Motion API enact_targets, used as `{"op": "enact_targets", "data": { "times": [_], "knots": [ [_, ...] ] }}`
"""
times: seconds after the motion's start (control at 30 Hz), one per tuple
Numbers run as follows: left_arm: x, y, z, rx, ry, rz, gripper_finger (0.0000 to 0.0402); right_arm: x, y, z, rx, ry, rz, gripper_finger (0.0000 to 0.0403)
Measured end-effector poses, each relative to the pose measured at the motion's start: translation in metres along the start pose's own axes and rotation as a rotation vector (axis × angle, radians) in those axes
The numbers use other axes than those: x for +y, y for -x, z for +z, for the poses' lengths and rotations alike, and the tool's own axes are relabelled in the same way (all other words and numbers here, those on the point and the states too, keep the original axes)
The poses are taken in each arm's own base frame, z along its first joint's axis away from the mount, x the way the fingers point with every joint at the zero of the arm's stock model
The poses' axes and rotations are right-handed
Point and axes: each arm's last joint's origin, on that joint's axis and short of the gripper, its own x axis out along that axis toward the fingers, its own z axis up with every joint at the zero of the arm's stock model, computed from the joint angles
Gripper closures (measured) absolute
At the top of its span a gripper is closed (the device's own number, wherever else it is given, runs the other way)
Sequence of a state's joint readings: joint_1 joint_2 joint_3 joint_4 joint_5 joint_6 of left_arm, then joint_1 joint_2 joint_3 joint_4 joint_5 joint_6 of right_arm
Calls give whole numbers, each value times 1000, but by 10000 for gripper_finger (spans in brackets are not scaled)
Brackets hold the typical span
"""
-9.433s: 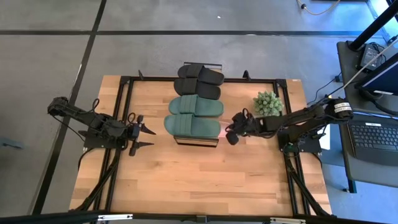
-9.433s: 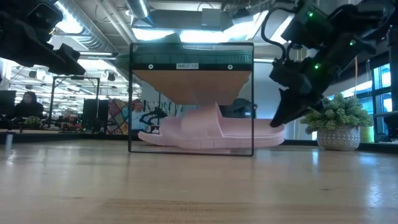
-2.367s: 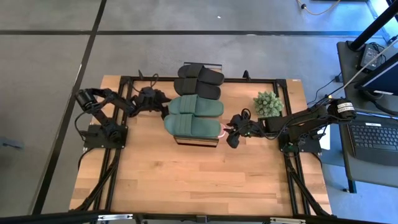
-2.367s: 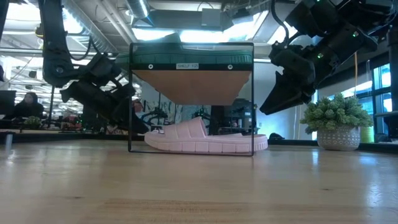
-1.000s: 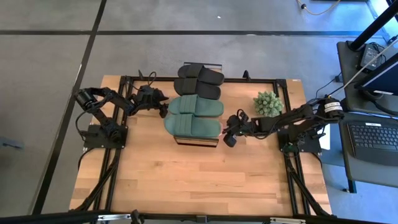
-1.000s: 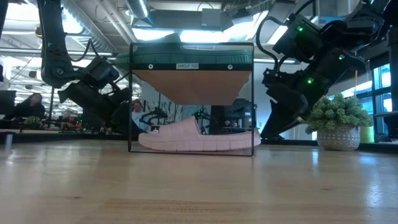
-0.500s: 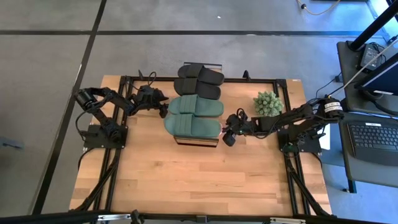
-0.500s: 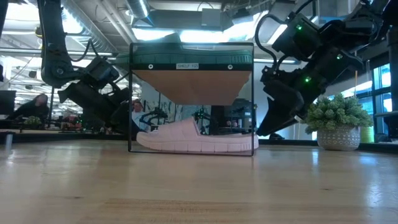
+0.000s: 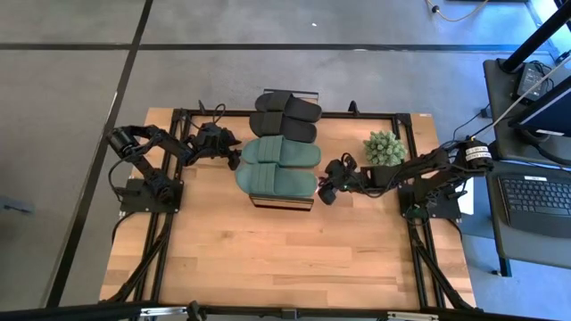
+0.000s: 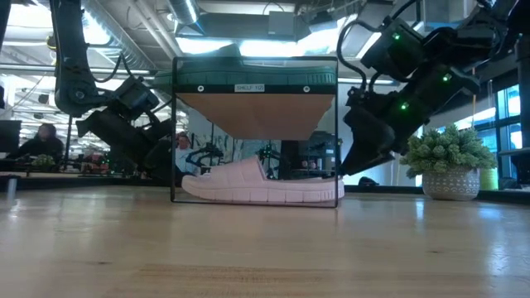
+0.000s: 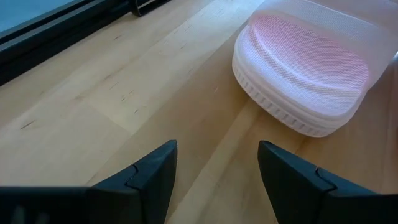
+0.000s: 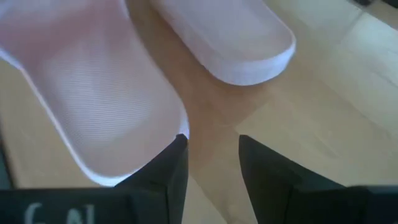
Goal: Pick and place slides into the shelf
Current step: Adjust the pink slippers under the shelf
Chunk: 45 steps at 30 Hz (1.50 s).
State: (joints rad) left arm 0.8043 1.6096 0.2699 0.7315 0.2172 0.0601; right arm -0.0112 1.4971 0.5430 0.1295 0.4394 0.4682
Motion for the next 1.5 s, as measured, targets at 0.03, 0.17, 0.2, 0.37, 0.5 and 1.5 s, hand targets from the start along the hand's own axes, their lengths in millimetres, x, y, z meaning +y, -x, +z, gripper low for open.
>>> {"op": "enact_targets", "data": {
  "times": [0.03, 0.17, 0.2, 0.37, 0.5, 1.5],
  "knots": [
    [0, 0, 0, 0, 0, 0, 185, -1, 0, 0, -3, -7, -10, 260],
    [0, 0, 0, 0, -1, 0, 185, -4, -2, 1, 13, -27, -15, 260],
    [0, 0, 0, 0, -1, 0, 185, -4, -2, 0, 24, -27, -3, 260],
    [0, 0, 0, 0, -1, 0, 185, -4, -2, -1, 44, -28, 24, 260],
    [0, 0, 0, 0, -1, 0, 185, -5, -2, -4, 83, -20, 26, 260],
    [0, 0, -1, 6, 1, 0, 185, 3, -16, -5, 35, -40, 83, 260]
  ]
}}
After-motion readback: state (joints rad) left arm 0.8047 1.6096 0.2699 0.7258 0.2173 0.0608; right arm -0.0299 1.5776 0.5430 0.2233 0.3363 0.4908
